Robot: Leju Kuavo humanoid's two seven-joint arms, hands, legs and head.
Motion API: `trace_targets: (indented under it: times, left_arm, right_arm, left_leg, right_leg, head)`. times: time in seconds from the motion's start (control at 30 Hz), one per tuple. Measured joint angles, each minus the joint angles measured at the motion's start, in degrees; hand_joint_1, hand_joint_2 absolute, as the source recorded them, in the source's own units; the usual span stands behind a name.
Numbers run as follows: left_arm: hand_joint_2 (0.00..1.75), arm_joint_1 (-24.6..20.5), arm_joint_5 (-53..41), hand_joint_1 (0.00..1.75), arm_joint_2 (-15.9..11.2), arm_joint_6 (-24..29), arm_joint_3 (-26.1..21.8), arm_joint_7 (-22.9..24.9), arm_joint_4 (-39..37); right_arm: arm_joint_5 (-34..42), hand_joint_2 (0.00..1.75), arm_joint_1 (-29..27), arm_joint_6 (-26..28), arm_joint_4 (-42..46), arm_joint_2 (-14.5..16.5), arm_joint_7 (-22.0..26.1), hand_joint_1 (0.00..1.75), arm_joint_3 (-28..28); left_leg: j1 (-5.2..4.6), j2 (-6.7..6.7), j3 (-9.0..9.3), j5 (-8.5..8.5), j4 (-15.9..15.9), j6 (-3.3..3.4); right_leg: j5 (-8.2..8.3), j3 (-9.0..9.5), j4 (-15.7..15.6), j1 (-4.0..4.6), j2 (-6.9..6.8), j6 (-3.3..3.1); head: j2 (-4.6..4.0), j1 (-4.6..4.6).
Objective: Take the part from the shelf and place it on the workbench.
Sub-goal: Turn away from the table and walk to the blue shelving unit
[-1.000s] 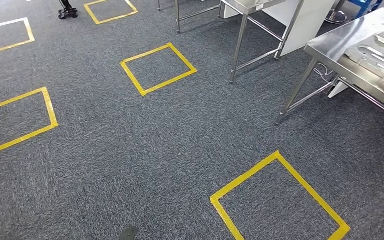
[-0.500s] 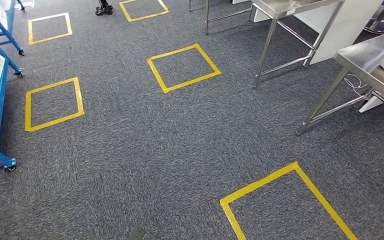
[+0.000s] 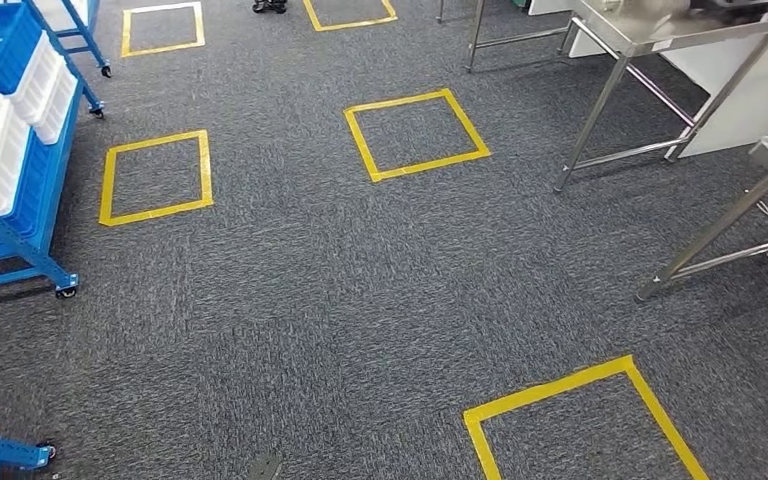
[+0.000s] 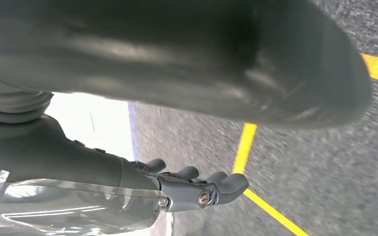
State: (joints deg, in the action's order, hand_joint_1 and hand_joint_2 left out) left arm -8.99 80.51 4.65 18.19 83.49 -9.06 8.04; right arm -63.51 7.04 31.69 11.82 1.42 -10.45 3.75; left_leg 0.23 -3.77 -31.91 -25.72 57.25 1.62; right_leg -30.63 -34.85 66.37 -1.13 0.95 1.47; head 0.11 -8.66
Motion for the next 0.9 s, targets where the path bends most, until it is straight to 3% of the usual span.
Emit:
trace_targets:
  times: [0.07,0.13,0.17,0.23,0.3,0.37,0.4,0.43,0.5,0.57,0.63,0.7,0.77,0.83,0.9]
  left_arm:
    - [0.00,0.01,0.65,0.00,0.35,0.24,-0.48,-0.16,0.00]
    - [0.00,0.07,1.05,0.00,0.64,0.34,-0.82,-0.38,0.00]
    - [0.00,0.18,1.08,0.00,0.72,0.37,-0.96,-0.46,0.00]
    - [0.00,0.35,1.07,0.00,0.79,0.39,-1.28,-0.57,0.00]
    - [0.00,0.24,1.07,0.00,0.79,0.41,-1.54,-0.63,0.00]
    - [0.00,0.18,1.06,0.00,0.79,0.41,-1.67,-0.66,0.00]
    - [0.00,0.26,1.06,0.00,0.79,0.41,-1.71,-0.67,0.00]
    - [0.00,0.36,1.07,0.00,0.79,0.41,-1.75,-0.67,0.00]
    - [0.00,0.47,1.07,0.00,0.78,0.41,-1.82,-0.67,0.00]
    - [0.00,0.33,0.97,0.00,0.77,0.41,-1.85,-0.63,0.00]
    - [0.00,0.19,0.77,0.00,0.78,0.41,-1.85,-0.25,0.00]
    - [0.00,0.19,0.66,0.00,0.78,0.41,-1.84,0.48,0.00]
    - [0.00,0.07,0.65,0.00,0.77,0.46,-1.82,0.98,0.00]
    - [0.00,-0.21,0.66,0.00,0.77,0.66,-1.81,0.94,0.00]
    - [0.00,-0.37,0.64,0.00,0.77,0.88,-1.81,0.69,0.00]
  right_arm:
    - [-0.40,0.00,0.09,-0.39,0.01,-0.30,-0.16,0.00,-0.03]
    - [-0.58,0.00,0.30,-0.64,0.03,-0.44,-0.38,0.00,-0.14]
    - [-0.62,0.00,0.47,-0.70,0.05,-0.45,-0.48,0.00,-0.21]
    - [-0.67,0.00,0.66,-0.76,0.11,-0.46,-0.63,0.00,-0.32]
    - [-0.69,0.00,0.68,-0.80,0.15,-0.46,-0.67,0.00,-0.35]
    - [-0.69,0.00,0.62,-0.86,0.15,-0.52,-0.68,0.00,-0.36]
    - [-0.69,0.00,0.62,-0.88,0.15,-0.56,-0.69,0.00,-0.36]
    - [-0.69,0.00,0.66,-0.90,0.15,-0.60,-0.69,0.00,-0.36]
    - [-0.69,0.00,0.76,-0.91,0.17,-0.61,-0.69,0.00,-0.36]
    - [-0.69,0.00,0.78,-0.90,0.19,-0.61,-0.73,0.00,-0.36]
    - [-0.67,0.00,0.79,-0.81,0.21,-0.62,-0.81,0.00,-0.36]
    - [-0.69,0.00,0.85,-0.69,0.27,-0.62,-0.86,0.00,-0.36]
    - [-0.89,0.00,0.84,-0.66,0.34,-0.61,-0.92,0.00,-0.36]
    - [-1.08,0.00,0.69,-0.69,0.37,-0.63,-1.12,0.00,-0.36]
    - [-1.03,0.00,0.34,-0.63,0.37,-0.66,-1.28,0.00,-0.36]
  left_leg:
    - [-0.08,-1.14,-0.29,-0.03,0.27,-0.47]
    - [0.02,-2.12,-0.73,0.13,0.31,-1.19]
    - [0.13,-2.68,-0.90,0.26,0.19,-1.60]
    - [0.14,-1.31,-1.53,-0.50,1.35,-2.18]
    - [0.10,1.66,-3.93,-3.64,6.59,-2.53]
    - [0.26,2.90,-7.52,-7.22,14.20,-2.87]
    - [0.36,3.10,-8.56,-7.85,16.52,-2.99]
    - [0.43,3.26,-8.54,-7.38,16.73,-3.05]
    - [0.45,4.23,-5.09,-3.90,10.55,-2.91]
    - [0.12,6.47,-1.01,-1.27,2.88,-2.31]
    - [-0.27,7.29,0.20,-0.84,0.29,-1.54]
    - [-0.32,6.10,0.13,-0.50,0.03,-0.77]
    - [-0.20,5.13,0.25,-0.08,-0.49,-0.03]
    - [-0.21,4.16,0.21,0.17,-0.66,0.39]
    - [-0.36,2.94,0.09,0.23,-0.61,0.53]
  right_leg:
    - [2.62,2.72,-6.60,-0.13,2.42,-0.38]
    - [2.70,3.29,-8.21,0.03,3.31,-0.77]
    - [2.82,3.33,-8.36,0.09,2.75,-1.05]
    - [3.16,3.63,-8.99,0.02,1.46,-1.91]
    - [3.31,3.87,-9.46,0.00,-0.08,-2.60]
    - [3.21,3.85,-9.45,0.23,-1.55,-2.82]
    - [3.17,3.86,-9.43,0.32,-2.27,-2.82]
    - [3.12,3.89,-9.41,0.37,-2.94,-2.78]
    - [2.93,4.12,-9.35,0.41,-4.14,-2.53]
    - [2.63,4.43,-9.21,0.65,-5.11,-2.04]
    - [2.43,4.60,-9.12,0.90,-5.98,-1.47]
    - [2.22,4.78,-9.04,0.72,-6.49,-0.78]
    - [0.59,4.04,-7.03,0.40,-4.61,-0.16]
    - [-3.00,0.90,-0.52,0.26,-1.99,0.13]
    - [-5.38,-2.68,6.36,0.26,-1.26,0.20]
  head:
    - [0.00,0.00]
    - [0.00,0.00]
    - [0.00,0.00]
    - [0.00,-0.01]
    - [0.00,-0.01]
    - [0.00,-0.02]
    - [0.00,-0.02]
    - [0.00,-0.02]
    - [0.00,-0.02]
    - [0.00,-0.01]
    - [0.00,-0.01]
    - [0.00,-0.01]
    - [0.00,0.01]
    - [0.00,0.01]
    - [0.00,0.01]
